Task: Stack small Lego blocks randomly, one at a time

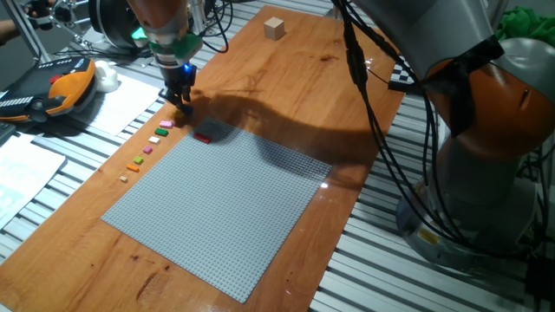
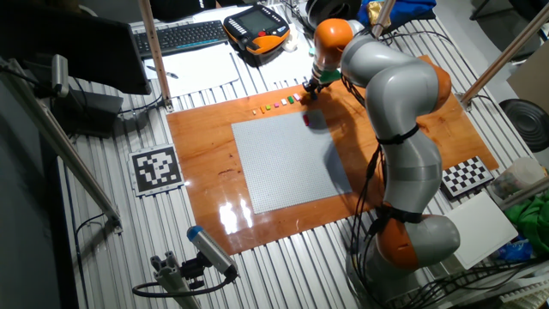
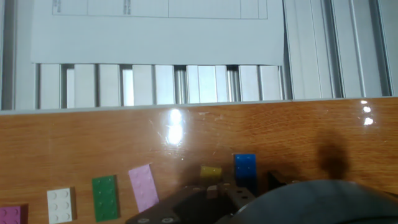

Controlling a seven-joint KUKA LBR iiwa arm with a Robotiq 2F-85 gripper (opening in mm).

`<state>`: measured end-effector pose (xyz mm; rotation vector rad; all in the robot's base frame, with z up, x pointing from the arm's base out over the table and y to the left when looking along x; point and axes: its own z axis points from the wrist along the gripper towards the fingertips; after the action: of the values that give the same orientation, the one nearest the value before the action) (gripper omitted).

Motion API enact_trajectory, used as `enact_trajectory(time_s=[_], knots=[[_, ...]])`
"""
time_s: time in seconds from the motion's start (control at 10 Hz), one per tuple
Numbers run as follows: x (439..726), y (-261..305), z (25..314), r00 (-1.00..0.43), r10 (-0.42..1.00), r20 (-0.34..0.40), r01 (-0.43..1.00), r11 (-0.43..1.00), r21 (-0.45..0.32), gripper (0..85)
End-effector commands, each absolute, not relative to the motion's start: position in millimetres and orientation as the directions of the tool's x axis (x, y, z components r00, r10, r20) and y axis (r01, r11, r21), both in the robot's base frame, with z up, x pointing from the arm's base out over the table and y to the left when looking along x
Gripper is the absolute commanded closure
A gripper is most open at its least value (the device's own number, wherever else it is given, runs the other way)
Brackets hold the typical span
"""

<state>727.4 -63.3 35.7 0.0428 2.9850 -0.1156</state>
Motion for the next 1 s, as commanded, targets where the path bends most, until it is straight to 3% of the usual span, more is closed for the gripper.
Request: enact_trajectory(time_s=[0.0, 0.7, 0.8, 0.9], knots=[[727.1, -63.2, 34.7, -0.987, 0.022, -0.157, 0.034, 0.997, -0.074, 51.0], [726.6, -67.4, 26.0, -0.996, 0.019, -0.089, 0.022, 0.999, -0.039, 51.0], [726.6, -67.2, 25.5, -0.996, 0.016, -0.084, 0.019, 0.999, -0.04, 68.0], [726.3, -66.9, 25.2, -0.997, 0.015, -0.076, 0.018, 0.999, -0.034, 68.0]])
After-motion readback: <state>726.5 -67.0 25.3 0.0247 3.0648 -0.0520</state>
